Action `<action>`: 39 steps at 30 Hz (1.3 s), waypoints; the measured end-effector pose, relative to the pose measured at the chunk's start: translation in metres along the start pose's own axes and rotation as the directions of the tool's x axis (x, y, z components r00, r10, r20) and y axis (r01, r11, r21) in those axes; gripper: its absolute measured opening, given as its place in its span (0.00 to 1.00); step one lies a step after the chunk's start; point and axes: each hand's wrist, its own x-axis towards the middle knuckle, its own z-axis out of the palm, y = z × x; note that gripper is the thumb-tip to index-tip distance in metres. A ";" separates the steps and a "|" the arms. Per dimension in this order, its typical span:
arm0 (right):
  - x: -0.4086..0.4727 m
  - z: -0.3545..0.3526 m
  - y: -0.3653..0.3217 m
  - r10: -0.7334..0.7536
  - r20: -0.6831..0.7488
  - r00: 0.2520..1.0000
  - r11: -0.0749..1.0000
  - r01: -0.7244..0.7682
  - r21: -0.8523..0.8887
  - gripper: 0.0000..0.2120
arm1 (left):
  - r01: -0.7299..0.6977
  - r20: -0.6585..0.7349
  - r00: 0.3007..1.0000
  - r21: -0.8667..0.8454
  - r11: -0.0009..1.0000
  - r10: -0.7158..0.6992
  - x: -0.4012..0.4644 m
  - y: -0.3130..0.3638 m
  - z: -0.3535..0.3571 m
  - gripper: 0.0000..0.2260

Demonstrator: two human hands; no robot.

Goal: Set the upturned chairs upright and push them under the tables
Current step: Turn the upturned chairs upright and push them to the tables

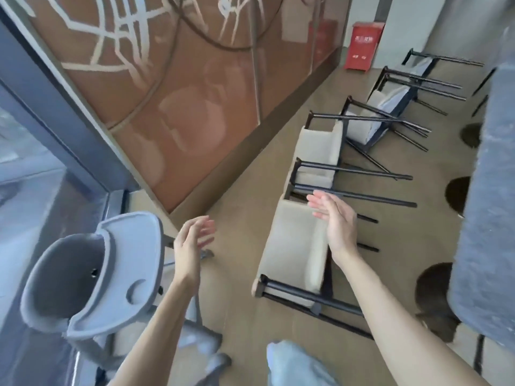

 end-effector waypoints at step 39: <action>0.267 0.146 0.129 0.187 -0.971 -0.147 0.982 0.039 0.183 0.12 | -0.146 0.832 -0.167 0.509 0.848 -0.528 0.410 -0.107 0.412 0.17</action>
